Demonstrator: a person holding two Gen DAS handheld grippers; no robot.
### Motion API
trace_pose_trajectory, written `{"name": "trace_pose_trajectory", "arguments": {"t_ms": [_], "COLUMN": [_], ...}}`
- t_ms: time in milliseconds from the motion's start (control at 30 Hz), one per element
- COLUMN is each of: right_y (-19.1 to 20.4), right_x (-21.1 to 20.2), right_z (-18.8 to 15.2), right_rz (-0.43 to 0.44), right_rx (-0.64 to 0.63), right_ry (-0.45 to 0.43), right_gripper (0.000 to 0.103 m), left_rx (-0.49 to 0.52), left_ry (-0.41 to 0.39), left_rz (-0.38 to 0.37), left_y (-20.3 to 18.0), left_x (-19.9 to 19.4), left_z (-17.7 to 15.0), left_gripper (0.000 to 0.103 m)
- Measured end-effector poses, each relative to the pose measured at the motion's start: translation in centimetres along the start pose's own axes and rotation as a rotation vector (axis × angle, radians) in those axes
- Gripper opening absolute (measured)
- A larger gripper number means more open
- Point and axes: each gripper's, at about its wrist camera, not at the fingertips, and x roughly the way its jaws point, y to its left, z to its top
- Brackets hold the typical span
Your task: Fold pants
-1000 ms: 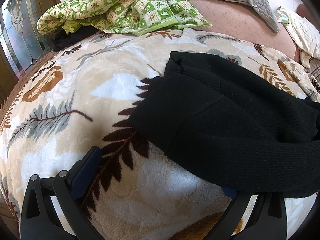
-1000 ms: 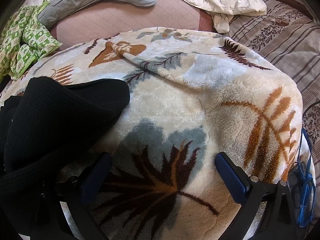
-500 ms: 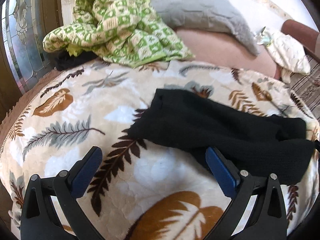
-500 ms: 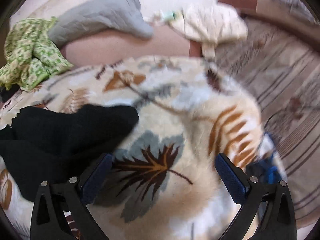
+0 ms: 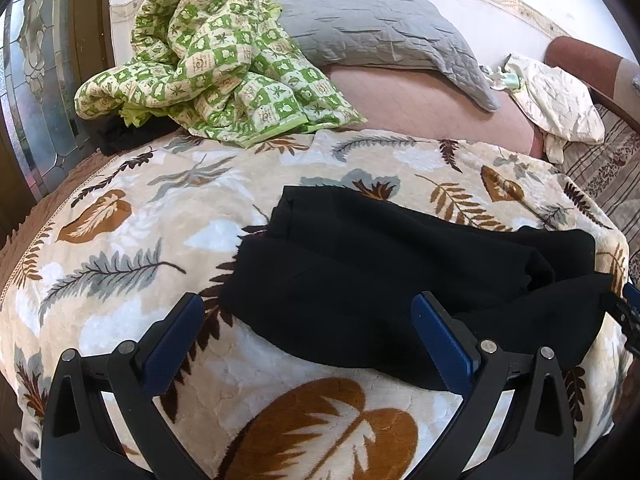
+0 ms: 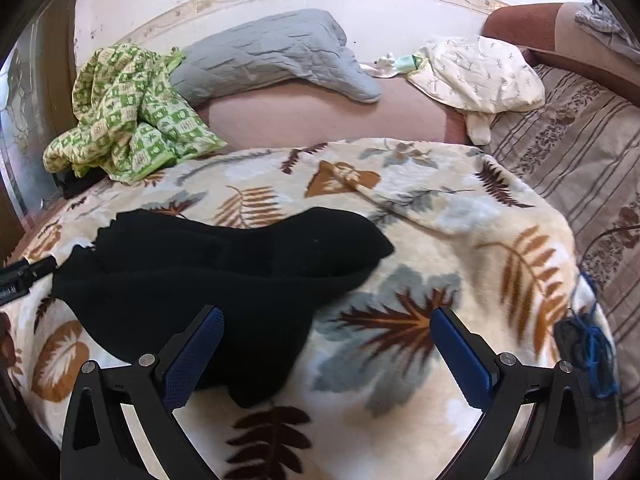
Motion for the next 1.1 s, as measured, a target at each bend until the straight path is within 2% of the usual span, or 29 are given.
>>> {"name": "trace_pose_trajectory", "arguments": {"t_ms": [333,1100], "right_y": [1.6,1.5], "right_x": [1.6,2.0], "right_z": [0.3,0.2], "right_rz": [0.009,0.001], "right_rx": [-0.035,-0.056], "right_ry": [0.008,0.025], "right_gripper": [0.103,0.103], "left_rx": [0.019,0.023], "left_ry": [0.012,0.038], "left_rz": [0.003,-0.011], "left_y": [-1.0,-0.9], "left_x": [0.5,1.1], "left_z": [-0.2,-0.2], "left_gripper": [0.103,0.103]}}
